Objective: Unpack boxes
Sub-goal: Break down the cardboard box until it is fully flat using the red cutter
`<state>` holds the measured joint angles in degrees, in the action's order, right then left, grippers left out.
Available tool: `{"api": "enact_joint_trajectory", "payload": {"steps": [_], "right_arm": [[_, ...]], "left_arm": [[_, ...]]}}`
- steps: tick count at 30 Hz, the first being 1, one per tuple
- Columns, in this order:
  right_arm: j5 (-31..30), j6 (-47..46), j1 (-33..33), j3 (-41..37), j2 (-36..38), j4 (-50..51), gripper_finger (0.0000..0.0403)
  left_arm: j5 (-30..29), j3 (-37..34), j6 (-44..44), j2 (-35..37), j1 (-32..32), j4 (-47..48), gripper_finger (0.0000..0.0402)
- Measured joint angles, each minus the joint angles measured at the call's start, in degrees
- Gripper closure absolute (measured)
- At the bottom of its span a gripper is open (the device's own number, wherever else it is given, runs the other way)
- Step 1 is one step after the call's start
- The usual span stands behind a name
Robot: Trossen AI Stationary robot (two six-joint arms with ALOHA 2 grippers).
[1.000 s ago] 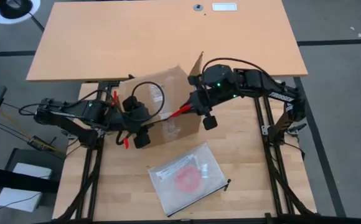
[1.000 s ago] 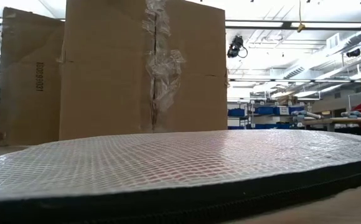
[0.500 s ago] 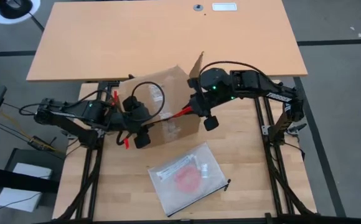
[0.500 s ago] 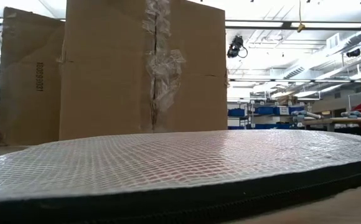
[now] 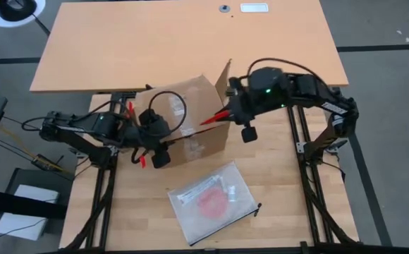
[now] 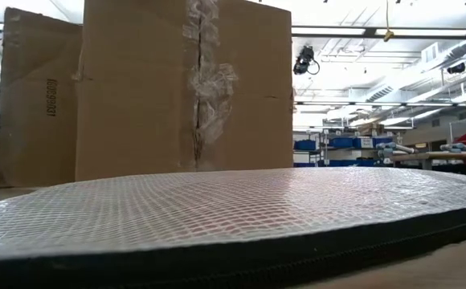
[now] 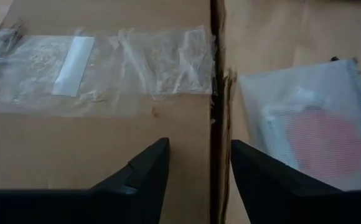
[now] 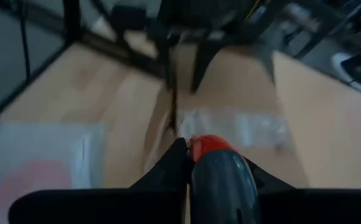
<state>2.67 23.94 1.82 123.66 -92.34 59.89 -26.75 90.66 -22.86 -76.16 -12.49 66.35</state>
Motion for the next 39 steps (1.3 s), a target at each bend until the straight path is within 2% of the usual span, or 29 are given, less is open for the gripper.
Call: {"api": "enact_joint_trajectory", "payload": {"steps": [3,10,14,20,31,39], "right_arm": [[-0.45,-1.85,-0.06,0.0,1.47,-1.13,0.0348],[-5.61,-7.93,-0.06,0.0,5.9,-1.93,0.0348],[-10.06,-10.79,-0.4,0.0,7.3,-1.32,0.0348],[-13.06,-12.52,-1.46,0.0,7.59,2.2,0.0348],[-15.59,-12.67,-1.68,0.0,7.33,2.57,0.0348],[-22.07,-12.19,-4.37,0.0,9.18,2.93,0.0348]], "left_arm": [[0.92,3.49,-0.1,-0.09,0.02,-0.05,0.0219],[0.62,8.74,0.22,0.04,0.0,-0.31,0.0219],[-0.87,8.65,0.38,0.13,0.0,-0.36,0.0219],[-1.09,8.34,1.44,0.08,0.0,-0.23,0.022],[-1.31,8.38,4.51,-0.03,0.02,-0.38,0.022],[-2.18,8.41,4.29,-0.09,0.02,-0.47,0.022]]}}
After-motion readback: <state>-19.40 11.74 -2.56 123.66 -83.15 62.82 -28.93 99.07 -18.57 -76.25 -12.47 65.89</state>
